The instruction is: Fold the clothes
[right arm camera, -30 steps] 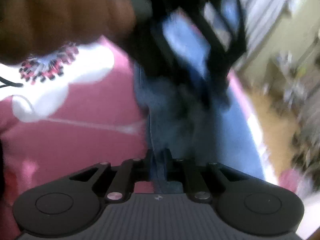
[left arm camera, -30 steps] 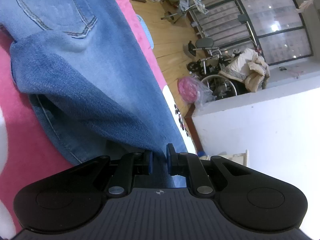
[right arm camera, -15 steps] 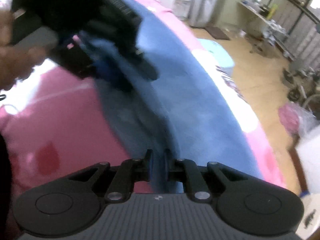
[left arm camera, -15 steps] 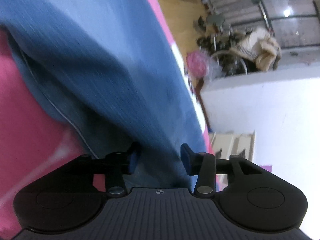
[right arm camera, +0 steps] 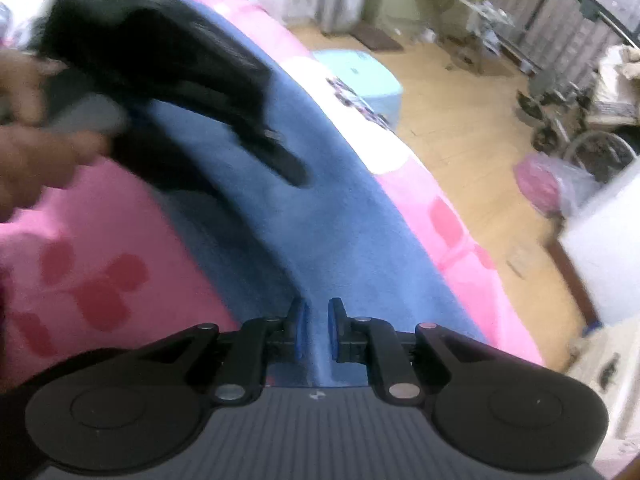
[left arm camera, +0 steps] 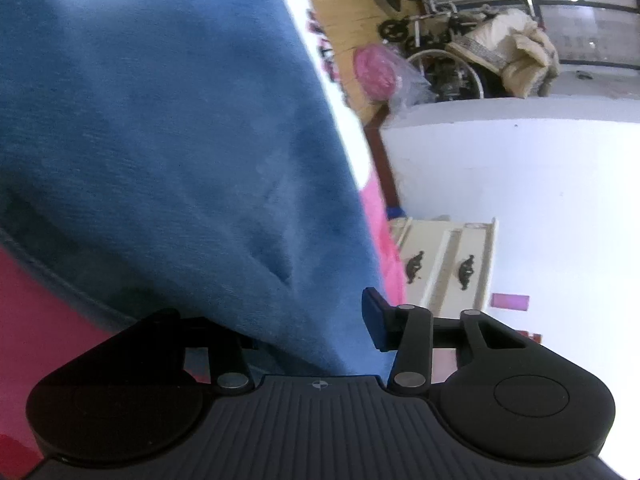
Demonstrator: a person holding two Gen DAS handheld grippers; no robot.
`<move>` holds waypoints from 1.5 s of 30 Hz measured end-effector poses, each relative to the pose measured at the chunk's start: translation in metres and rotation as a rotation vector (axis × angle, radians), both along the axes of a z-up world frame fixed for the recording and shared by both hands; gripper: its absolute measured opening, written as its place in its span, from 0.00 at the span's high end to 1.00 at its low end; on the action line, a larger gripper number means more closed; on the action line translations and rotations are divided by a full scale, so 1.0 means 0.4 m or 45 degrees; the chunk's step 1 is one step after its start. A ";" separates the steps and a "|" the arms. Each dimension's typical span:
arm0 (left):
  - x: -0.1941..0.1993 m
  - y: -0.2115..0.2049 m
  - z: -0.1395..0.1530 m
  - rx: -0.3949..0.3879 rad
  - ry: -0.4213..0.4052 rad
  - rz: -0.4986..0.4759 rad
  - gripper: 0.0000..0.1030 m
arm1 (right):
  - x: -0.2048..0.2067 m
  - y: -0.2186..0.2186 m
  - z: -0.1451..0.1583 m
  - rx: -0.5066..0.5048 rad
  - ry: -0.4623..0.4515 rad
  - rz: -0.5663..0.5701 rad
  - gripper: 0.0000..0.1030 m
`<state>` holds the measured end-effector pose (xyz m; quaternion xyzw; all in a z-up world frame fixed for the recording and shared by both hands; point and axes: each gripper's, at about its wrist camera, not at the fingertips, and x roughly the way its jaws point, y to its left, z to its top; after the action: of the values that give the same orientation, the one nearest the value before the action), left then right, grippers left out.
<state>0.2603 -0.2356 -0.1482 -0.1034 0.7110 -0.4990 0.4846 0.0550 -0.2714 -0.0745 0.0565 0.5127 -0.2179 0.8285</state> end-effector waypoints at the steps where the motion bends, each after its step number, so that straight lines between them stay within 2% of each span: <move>1: 0.003 0.004 0.001 -0.004 0.011 0.013 0.62 | -0.005 0.010 0.008 0.021 -0.031 0.026 0.88; 4: 0.015 0.021 -0.004 0.005 0.065 0.057 0.63 | 0.001 0.031 -0.005 0.083 -0.057 0.086 0.87; 7: 0.013 0.041 -0.008 -0.009 0.088 0.092 0.65 | -0.003 0.016 -0.034 0.124 -0.050 0.046 0.87; 9: 0.012 0.054 -0.009 -0.047 0.112 0.126 0.67 | -0.021 0.028 -0.003 0.096 -0.088 0.036 0.87; 11: 0.013 0.060 -0.010 -0.075 0.163 0.174 0.67 | -0.039 0.040 0.051 0.041 -0.179 0.047 0.87; 15: 0.017 0.062 -0.018 -0.075 0.288 0.262 0.67 | -0.060 0.090 0.112 -0.017 -0.249 0.164 0.86; 17: 0.017 0.058 -0.015 -0.059 0.304 0.266 0.64 | -0.054 0.122 0.095 -0.027 -0.188 0.247 0.82; 19: 0.010 0.049 -0.012 -0.045 0.292 0.256 0.60 | -0.045 0.136 0.050 -0.096 -0.067 0.271 0.80; 22: 0.003 0.038 -0.005 -0.049 0.266 0.238 0.60 | -0.050 0.085 -0.008 -0.122 0.044 0.149 0.79; 25: 0.003 0.035 -0.004 -0.074 0.279 0.245 0.60 | -0.081 0.029 -0.073 -0.073 0.171 0.063 0.78; 26: 0.001 0.034 -0.003 -0.079 0.282 0.248 0.60 | -0.108 0.021 -0.079 -0.047 0.152 0.057 0.78; 27: 0.001 0.032 -0.002 -0.083 0.283 0.248 0.60 | -0.132 0.012 -0.075 0.016 0.129 0.030 0.78; 29: 0.000 0.030 -0.002 -0.091 0.278 0.241 0.60 | -0.164 -0.011 -0.065 0.210 0.157 -0.047 0.77; 31: 0.001 0.031 -0.005 -0.093 0.283 0.237 0.60 | -0.195 -0.025 -0.051 0.300 0.181 -0.094 0.80; 36: 0.002 0.037 -0.012 -0.088 0.285 0.222 0.60 | -0.220 -0.058 0.007 0.127 0.095 -0.153 0.81; 39: 0.000 0.041 -0.012 -0.081 0.272 0.204 0.60 | -0.255 -0.069 -0.041 0.161 0.237 -0.192 0.80; 42: -0.001 0.048 -0.007 -0.082 0.221 0.156 0.60 | -0.321 -0.042 -0.020 0.182 0.301 -0.234 0.74; 45: -0.007 0.056 -0.007 -0.047 0.110 0.061 0.59 | -0.382 -0.056 0.017 0.248 0.357 -0.354 0.73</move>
<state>0.2577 -0.2132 -0.1510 -0.1508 0.7192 -0.4953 0.4634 -0.0980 -0.2937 -0.0679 0.1755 0.6290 -0.2852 0.7016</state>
